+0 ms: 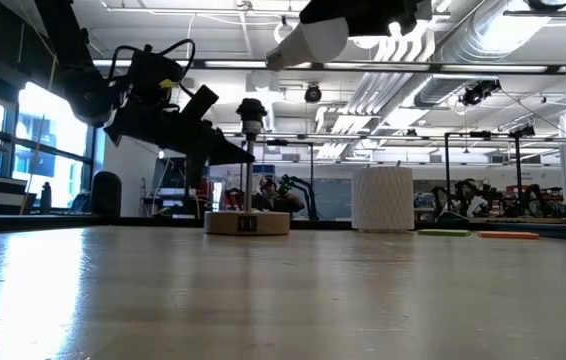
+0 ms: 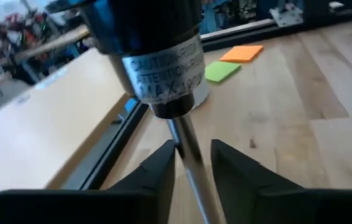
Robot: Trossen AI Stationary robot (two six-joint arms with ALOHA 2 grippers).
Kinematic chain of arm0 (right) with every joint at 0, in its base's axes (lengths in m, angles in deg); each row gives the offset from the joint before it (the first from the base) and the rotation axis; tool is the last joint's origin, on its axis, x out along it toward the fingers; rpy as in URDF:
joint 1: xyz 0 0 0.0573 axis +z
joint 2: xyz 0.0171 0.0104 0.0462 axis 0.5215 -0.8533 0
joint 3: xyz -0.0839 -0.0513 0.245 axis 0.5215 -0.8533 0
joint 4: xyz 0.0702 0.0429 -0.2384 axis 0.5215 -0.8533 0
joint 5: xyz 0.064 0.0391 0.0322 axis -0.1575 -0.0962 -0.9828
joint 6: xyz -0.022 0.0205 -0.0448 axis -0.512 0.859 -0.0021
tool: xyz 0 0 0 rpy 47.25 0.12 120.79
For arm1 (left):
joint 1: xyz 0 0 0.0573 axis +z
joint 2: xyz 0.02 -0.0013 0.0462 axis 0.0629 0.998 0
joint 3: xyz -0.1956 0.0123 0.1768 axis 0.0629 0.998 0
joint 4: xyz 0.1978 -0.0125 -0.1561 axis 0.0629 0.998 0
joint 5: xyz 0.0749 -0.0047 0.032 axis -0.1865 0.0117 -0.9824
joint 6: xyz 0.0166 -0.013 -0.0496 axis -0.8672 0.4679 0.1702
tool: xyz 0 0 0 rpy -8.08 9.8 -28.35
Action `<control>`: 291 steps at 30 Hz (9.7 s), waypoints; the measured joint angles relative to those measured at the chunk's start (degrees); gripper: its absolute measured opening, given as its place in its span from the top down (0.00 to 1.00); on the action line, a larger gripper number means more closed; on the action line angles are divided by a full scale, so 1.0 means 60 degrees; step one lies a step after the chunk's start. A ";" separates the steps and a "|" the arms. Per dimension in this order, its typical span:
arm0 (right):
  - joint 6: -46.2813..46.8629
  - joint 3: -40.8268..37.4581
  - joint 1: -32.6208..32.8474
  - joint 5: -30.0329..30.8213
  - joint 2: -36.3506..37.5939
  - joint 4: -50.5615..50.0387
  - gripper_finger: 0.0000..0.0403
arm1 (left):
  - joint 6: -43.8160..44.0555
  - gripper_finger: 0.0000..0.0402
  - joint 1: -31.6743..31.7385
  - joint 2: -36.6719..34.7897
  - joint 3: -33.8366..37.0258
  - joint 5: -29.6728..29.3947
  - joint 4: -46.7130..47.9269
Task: Screw lightbulb
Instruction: Insert the light bulb into the lamp
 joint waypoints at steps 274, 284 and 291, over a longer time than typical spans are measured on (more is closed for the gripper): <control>0.8920 0.5699 -0.1130 0.1407 -0.2572 -0.6552 0.29 | -0.0640 0.58 -0.4893 -0.0423 -0.1293 -0.4349 0.0482; 0.8188 0.5699 -0.1130 0.1776 -0.2572 -0.5883 0.29 | -0.0002 0.58 -0.4690 -0.0423 -0.1286 -0.3831 0.0490; 0.6541 0.5699 -0.1126 0.1855 -0.2537 -0.4767 0.29 | 0.0047 0.58 -0.4645 -0.0423 -0.1286 -0.3817 0.0556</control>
